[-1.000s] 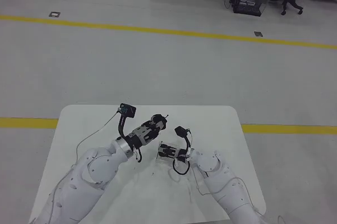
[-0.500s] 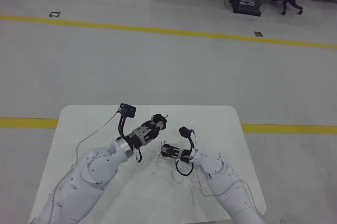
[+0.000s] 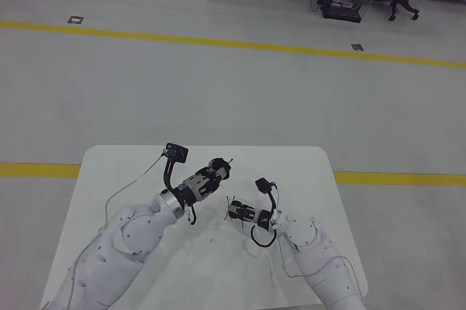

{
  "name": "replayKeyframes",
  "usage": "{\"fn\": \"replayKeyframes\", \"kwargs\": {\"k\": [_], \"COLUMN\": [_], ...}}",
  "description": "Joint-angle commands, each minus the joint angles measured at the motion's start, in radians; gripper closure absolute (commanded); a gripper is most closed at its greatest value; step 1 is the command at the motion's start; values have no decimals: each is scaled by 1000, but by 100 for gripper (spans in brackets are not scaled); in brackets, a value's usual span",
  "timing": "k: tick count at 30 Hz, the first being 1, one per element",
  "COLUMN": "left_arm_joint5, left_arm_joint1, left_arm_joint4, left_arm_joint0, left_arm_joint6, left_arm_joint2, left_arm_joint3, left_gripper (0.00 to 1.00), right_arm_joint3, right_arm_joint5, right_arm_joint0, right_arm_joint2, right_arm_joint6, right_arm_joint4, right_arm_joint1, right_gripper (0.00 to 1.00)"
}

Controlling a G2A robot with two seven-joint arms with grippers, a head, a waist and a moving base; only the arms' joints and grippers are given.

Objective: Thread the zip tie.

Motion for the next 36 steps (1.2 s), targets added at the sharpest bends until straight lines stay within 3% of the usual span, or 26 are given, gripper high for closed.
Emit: {"fn": "replayKeyframes", "kwargs": {"k": [1,2,4,13,25,36], "left_arm_joint5": [0,0,0,0,0,0], "left_arm_joint1": [0,0,0,0,0,0], "left_arm_joint4": [0,0,0,0,0,0], "left_arm_joint0": [0,0,0,0,0,0], "left_arm_joint6": [0,0,0,0,0,0], "left_arm_joint2": [0,0,0,0,0,0], "left_arm_joint3": [0,0,0,0,0,0], "left_gripper": [100,100,100,100,100,100], "right_arm_joint3": [-1,-2,0,26,28,-81], "right_arm_joint5": [2,3,8,21,30,0], "right_arm_joint0": [0,0,4,26,33,-47], "right_arm_joint2": [-2,-5,-10,-34,-46,56], "right_arm_joint6": [2,3,3,-8,-21,-7], "right_arm_joint4": [1,0,-1,-2,-4,65], "right_arm_joint1": [1,1,1,0,3,34], "right_gripper": [95,89,88,100,100,100]}}
